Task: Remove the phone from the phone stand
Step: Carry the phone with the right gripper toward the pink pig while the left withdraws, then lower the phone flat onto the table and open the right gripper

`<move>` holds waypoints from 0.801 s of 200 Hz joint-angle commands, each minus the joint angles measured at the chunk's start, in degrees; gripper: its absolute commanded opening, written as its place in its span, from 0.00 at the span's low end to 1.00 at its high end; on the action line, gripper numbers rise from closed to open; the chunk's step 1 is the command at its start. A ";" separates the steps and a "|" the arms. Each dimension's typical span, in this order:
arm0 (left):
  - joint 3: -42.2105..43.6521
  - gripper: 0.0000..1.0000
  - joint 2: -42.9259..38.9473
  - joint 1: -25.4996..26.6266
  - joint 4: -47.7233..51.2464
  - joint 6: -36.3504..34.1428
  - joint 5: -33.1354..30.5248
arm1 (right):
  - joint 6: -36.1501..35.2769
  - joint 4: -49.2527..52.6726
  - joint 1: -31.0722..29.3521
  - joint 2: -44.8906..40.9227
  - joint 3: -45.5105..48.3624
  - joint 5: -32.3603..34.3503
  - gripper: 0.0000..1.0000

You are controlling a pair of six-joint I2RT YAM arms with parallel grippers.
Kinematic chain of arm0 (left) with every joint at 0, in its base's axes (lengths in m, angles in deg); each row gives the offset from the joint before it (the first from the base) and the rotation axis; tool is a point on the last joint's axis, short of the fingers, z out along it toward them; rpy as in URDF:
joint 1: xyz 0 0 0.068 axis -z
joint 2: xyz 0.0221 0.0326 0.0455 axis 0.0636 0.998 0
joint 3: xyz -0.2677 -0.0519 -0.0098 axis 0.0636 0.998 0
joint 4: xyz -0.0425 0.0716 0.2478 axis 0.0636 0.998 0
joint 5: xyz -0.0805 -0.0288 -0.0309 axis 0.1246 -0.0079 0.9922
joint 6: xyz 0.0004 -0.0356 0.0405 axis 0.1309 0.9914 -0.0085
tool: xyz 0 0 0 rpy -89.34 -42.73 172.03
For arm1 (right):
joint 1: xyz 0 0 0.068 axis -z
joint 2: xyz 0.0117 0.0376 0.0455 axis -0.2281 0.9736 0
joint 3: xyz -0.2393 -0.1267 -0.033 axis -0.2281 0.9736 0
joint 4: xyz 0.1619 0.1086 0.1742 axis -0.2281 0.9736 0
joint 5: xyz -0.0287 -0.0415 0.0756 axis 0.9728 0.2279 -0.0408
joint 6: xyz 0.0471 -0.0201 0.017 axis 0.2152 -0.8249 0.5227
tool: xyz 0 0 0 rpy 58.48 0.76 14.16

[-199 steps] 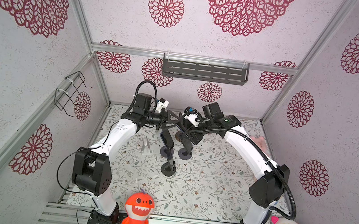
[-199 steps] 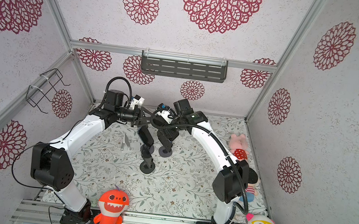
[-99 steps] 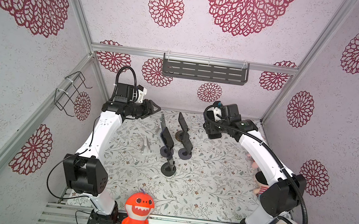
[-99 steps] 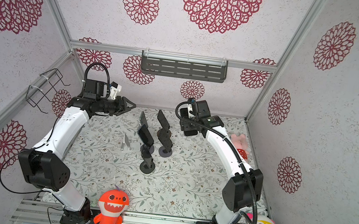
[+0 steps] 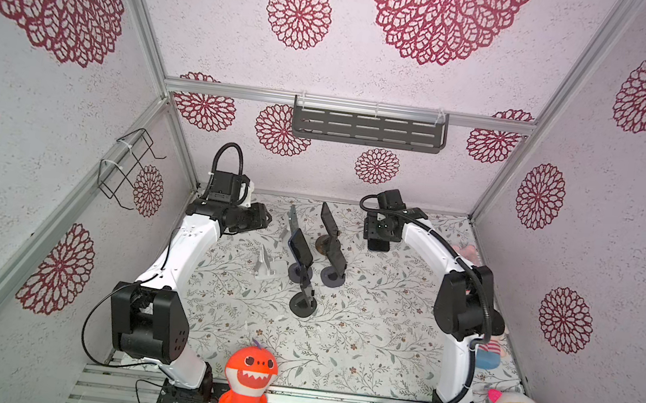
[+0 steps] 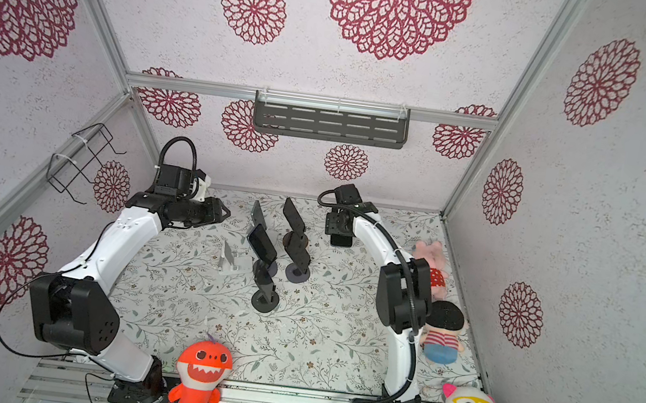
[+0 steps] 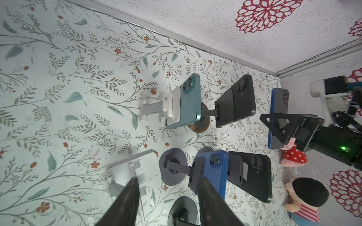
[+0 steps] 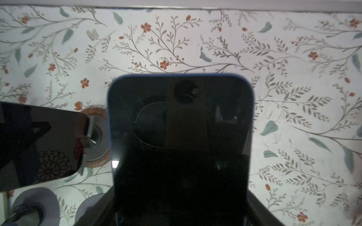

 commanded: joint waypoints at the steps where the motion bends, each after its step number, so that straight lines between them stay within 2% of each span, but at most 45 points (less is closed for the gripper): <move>1: -0.22 0.52 -1.83 -0.59 -2.22 -1.81 -1.23 | 1.17 -1.57 0.31 2.20 -5.20 0.02 0.35; 41: -0.22 0.53 -1.15 -1.58 -2.34 -1.29 -0.06 | 0.45 -5.30 0.53 8.57 -8.01 -1.79 0.38; 70: -0.29 0.54 -0.74 -1.90 -2.05 -0.77 -0.59 | 0.74 -4.30 0.70 13.58 -12.36 -3.11 0.41; 126: -0.49 0.54 -0.23 -2.61 -1.93 -0.70 -0.06 | 2.23 -5.50 0.75 16.78 -12.37 -3.36 0.45; 148: -0.23 0.55 -0.10 -3.34 -2.41 0.35 1.50 | 2.46 -5.61 0.64 17.21 -11.99 -3.18 0.56; 160: -0.14 0.55 0.25 -4.19 -3.10 1.51 3.75 | 2.56 -5.93 0.57 17.06 -11.10 -2.67 0.69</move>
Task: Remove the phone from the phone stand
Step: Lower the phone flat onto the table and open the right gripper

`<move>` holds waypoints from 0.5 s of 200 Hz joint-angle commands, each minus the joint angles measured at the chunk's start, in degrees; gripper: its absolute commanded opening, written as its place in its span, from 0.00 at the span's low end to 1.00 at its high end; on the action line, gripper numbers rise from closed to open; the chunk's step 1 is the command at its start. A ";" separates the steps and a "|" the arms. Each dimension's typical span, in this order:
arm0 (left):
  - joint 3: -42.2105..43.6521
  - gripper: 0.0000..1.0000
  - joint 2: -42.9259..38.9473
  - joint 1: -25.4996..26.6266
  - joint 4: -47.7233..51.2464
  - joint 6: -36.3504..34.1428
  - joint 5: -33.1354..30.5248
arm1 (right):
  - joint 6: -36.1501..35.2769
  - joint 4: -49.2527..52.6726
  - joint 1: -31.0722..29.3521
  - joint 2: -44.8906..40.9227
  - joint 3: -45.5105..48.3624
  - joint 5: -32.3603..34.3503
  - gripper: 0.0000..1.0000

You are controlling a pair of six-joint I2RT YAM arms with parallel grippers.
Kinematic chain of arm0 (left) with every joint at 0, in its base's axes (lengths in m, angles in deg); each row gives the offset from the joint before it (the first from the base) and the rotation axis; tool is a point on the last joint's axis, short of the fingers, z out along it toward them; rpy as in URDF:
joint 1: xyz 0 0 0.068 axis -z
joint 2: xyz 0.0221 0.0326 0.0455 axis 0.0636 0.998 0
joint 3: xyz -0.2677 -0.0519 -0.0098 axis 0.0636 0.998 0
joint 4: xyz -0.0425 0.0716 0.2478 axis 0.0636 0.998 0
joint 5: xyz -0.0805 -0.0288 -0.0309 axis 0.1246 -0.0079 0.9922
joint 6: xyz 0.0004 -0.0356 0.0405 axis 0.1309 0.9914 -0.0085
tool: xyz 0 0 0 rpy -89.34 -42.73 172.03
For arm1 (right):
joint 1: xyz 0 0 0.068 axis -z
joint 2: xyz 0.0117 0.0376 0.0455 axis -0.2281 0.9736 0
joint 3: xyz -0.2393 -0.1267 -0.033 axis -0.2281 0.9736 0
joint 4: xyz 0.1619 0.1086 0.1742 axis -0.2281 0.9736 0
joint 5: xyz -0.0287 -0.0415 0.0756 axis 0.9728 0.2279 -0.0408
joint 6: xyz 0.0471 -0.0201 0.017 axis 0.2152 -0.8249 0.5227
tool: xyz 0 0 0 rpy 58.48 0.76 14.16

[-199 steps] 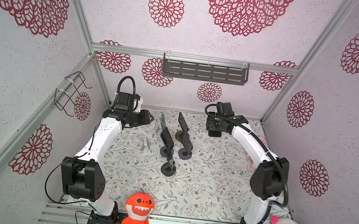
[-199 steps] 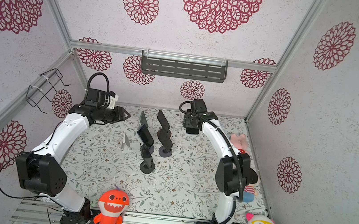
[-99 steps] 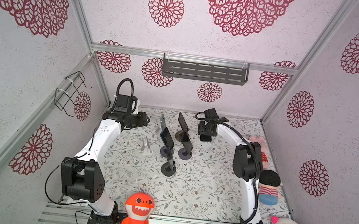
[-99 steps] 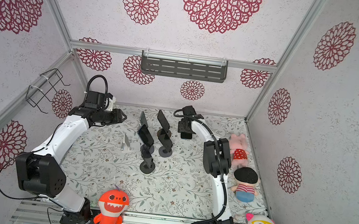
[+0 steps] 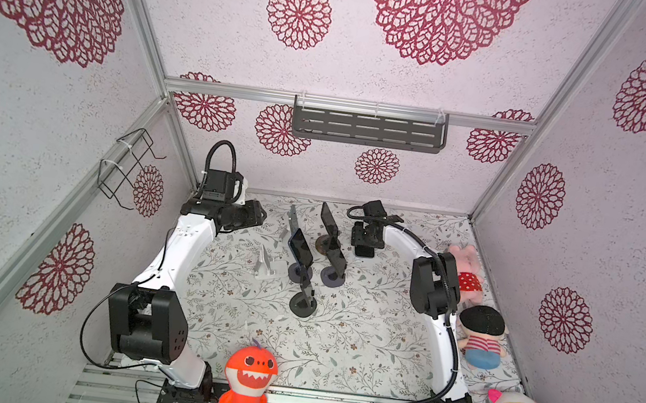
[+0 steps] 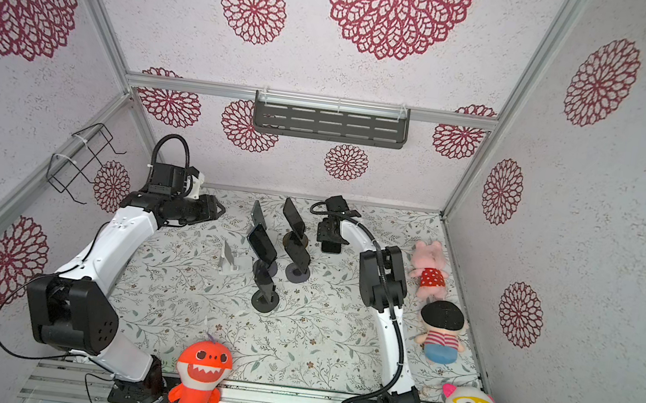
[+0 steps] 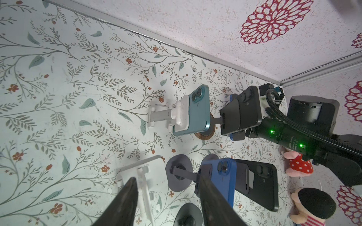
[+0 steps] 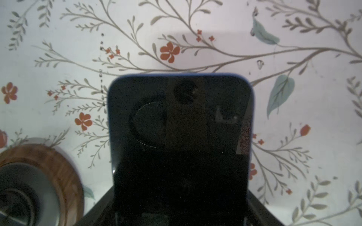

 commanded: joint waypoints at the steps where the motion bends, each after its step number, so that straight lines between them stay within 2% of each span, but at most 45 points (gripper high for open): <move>1: -0.14 0.55 0.45 -1.60 -2.44 1.44 3.33 | 1.53 -1.53 0.07 -0.53 -0.93 0.79 0.69; 22: -0.05 0.55 0.89 -2.78 -2.86 2.61 5.06 | 1.72 -2.54 0.05 -1.26 1.32 1.63 0.77; 65: -0.05 0.55 0.91 -3.06 -2.93 2.68 5.14 | 1.96 -3.13 0.11 -1.67 3.03 2.23 0.82; 100: 0.43 0.55 1.26 -3.41 -4.01 3.85 7.79 | 2.07 -3.27 0.12 -2.04 3.56 2.15 0.83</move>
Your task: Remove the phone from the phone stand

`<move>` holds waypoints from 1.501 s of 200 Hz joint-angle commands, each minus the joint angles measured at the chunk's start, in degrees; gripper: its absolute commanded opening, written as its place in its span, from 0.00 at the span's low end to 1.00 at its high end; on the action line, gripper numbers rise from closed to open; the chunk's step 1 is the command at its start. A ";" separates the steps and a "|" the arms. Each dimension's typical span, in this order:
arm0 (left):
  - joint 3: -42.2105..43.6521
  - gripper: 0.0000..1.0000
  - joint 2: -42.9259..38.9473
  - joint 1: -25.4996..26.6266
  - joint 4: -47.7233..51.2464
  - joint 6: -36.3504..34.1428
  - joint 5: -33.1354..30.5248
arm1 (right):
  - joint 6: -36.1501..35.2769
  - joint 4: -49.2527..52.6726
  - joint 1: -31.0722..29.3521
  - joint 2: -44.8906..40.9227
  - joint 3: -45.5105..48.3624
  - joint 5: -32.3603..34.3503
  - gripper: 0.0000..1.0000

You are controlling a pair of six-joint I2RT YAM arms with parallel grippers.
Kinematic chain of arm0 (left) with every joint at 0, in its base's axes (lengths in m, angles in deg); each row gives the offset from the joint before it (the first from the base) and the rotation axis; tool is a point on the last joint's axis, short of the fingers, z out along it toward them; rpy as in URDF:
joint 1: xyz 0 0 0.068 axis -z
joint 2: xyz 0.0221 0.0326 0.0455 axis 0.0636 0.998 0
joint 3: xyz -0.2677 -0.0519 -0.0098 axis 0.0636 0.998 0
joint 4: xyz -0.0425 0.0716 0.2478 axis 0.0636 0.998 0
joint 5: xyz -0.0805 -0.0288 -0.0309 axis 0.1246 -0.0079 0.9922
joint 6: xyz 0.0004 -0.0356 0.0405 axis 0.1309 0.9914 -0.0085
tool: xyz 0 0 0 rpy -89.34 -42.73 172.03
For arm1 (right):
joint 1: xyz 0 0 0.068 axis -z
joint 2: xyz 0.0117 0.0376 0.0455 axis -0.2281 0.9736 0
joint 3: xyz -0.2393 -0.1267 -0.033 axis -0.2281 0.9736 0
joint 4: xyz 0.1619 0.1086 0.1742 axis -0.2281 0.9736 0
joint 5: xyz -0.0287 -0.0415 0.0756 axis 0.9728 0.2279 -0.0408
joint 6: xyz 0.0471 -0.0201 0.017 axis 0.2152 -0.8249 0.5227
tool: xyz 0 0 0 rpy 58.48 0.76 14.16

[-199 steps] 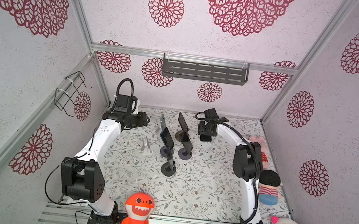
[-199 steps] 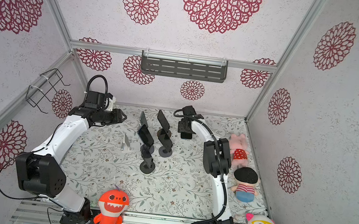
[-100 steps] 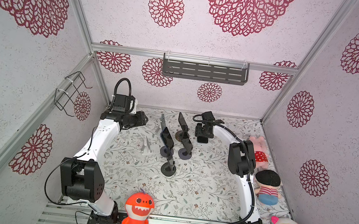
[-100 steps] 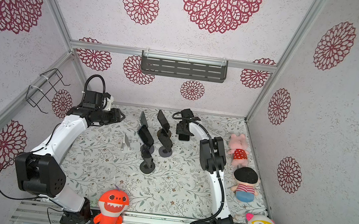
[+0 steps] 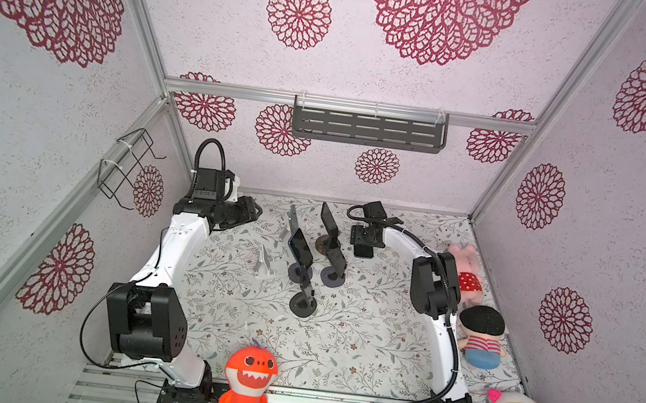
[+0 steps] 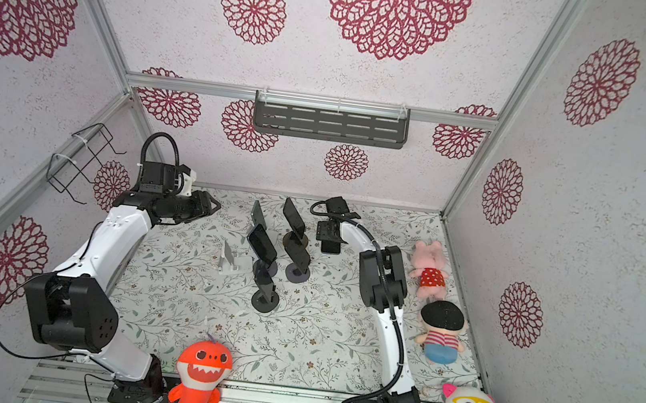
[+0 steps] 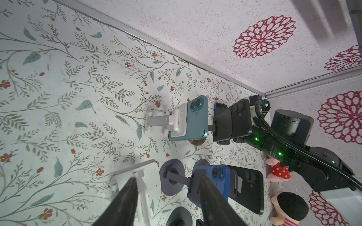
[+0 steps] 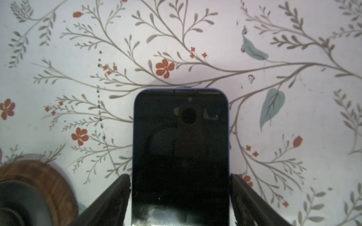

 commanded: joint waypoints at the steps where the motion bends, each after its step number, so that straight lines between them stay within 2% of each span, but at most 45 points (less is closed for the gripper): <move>1: 0.41 0.55 0.76 -0.37 -2.00 0.92 2.42 | 1.63 1.56 0.11 -1.77 1.10 0.33 0.83; 27: 0.59 0.55 1.02 -0.70 -2.61 1.29 4.30 | 1.28 2.11 0.10 -2.40 0.60 -0.25 0.85; 48: 1.91 0.55 1.20 -1.92 -6.16 4.21 9.75 | -0.18 4.14 0.24 -3.23 -1.53 -0.71 0.93; 61: 2.06 0.56 1.20 -2.43 -6.61 4.72 10.38 | -1.22 5.27 0.42 -4.79 -2.28 -0.86 0.99; 96: 2.14 0.62 0.76 -2.47 -6.33 3.68 9.61 | -4.12 8.42 0.86 -11.87 -1.08 -0.60 0.99; 119: 2.10 0.69 1.01 -2.14 -7.42 4.20 11.03 | -5.87 9.42 1.03 -18.98 4.73 0.33 0.99; 145: -0.62 0.79 1.29 -0.63 -4.01 1.82 7.84 | -7.21 10.16 1.30 -28.55 14.27 0.05 0.99; 161: -3.98 0.92 1.47 2.28 0.66 -1.68 1.32 | -7.30 9.92 1.36 -34.42 21.35 1.67 0.99; 180: -7.54 1.00 2.26 6.37 3.73 -5.29 -5.45 | -7.18 10.10 1.42 -41.22 28.63 3.14 0.99; 221: -17.60 0.98 9.96 13.38 10.37 -8.76 -18.20 | -3.52 7.97 1.39 -54.42 43.59 1.61 0.97; 253: -24.91 1.00 17.09 18.16 14.78 -9.50 -26.28 | -2.99 6.81 1.41 -61.77 51.38 7.39 0.93; 275: -27.46 0.94 20.28 18.61 15.10 -7.65 -26.88 | -3.41 6.31 1.39 -64.17 52.50 7.20 0.92; 300: -28.80 0.76 24.72 18.61 14.76 -6.90 -26.45 | -4.10 5.63 1.48 -65.20 53.06 7.42 0.91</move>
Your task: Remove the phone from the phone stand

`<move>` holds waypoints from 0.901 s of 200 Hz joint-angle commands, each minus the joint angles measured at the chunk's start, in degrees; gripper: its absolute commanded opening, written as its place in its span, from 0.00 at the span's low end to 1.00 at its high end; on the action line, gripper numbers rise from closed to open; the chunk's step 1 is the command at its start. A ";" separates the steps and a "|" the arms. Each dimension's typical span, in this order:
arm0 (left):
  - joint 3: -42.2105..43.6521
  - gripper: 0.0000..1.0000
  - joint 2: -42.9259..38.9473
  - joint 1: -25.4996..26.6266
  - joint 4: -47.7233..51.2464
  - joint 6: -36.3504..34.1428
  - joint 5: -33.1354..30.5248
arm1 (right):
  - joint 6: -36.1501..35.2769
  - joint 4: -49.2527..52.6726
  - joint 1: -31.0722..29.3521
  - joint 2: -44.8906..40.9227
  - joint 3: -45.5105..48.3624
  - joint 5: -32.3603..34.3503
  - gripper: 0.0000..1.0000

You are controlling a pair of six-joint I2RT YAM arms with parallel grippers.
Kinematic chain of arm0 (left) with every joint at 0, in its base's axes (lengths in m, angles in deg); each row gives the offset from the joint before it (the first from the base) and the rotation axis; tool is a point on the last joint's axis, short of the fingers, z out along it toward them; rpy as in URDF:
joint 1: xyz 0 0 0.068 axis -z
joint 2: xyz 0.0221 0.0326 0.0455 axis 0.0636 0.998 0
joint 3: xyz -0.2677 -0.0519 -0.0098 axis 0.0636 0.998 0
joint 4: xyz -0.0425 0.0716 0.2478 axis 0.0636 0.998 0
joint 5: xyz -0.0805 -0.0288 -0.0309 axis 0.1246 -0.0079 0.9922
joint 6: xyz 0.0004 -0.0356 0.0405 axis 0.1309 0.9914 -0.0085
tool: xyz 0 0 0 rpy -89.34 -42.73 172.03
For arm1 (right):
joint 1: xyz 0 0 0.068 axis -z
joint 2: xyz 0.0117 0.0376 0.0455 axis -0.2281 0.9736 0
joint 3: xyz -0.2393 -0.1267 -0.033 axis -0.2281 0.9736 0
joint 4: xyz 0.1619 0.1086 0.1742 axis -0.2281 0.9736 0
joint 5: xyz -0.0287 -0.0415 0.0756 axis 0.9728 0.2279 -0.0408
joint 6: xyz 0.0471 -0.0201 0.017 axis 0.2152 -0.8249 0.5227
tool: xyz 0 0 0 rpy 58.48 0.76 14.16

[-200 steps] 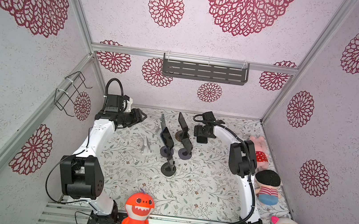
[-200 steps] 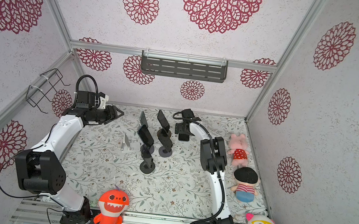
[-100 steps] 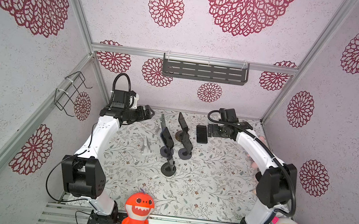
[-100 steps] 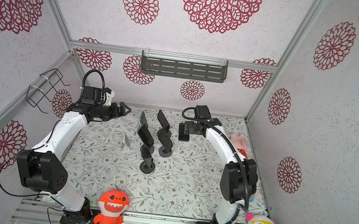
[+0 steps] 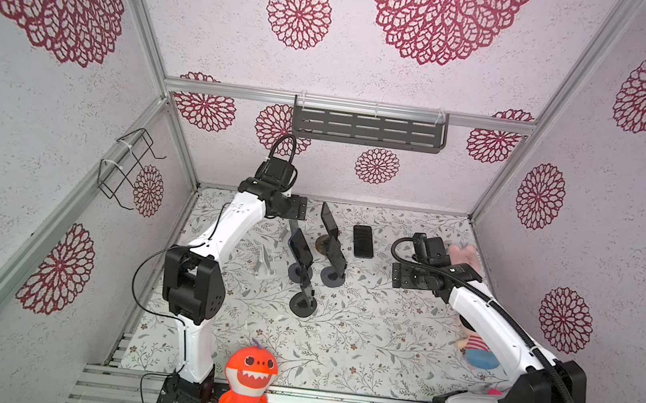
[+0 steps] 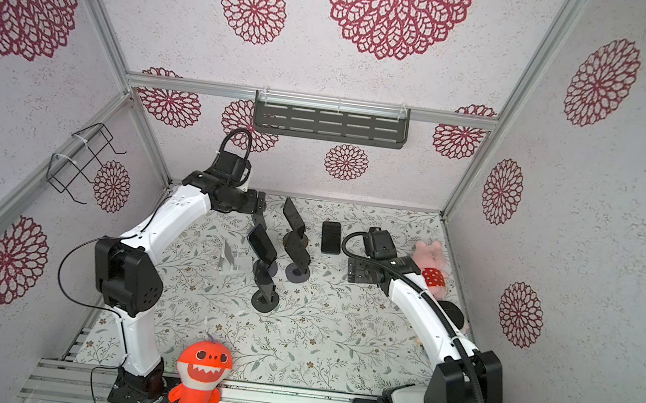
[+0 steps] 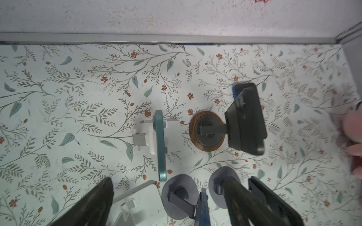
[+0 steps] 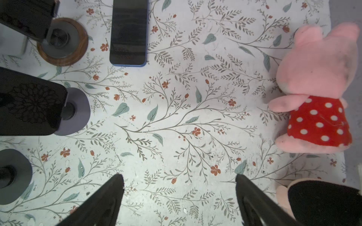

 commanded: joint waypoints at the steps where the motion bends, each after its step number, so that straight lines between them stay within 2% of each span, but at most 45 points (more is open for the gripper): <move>1: -2.24 0.76 2.64 -0.29 1.69 0.21 -2.52 | 0.41 -1.92 0.36 -2.17 0.15 2.41 0.91; 15: -2.72 0.67 3.82 -0.25 1.95 0.61 -2.38 | 0.31 -2.07 0.55 -1.94 0.49 2.79 0.89; 77: -3.14 0.48 5.53 -0.23 0.49 0.68 -1.66 | 0.04 -3.21 0.68 -0.45 1.37 2.35 0.88; 134: -4.56 0.34 6.69 -0.16 0.86 -0.60 -1.33 | -0.31 -3.82 0.69 -0.30 1.63 2.09 0.88; 160: -5.59 0.33 7.50 -0.16 1.24 -0.73 0.02 | -0.54 -3.83 0.72 -0.71 2.31 2.20 0.88; 180: -6.24 0.28 8.05 -0.09 1.59 -0.79 0.14 | -0.53 -3.82 0.71 -1.16 2.82 2.26 0.88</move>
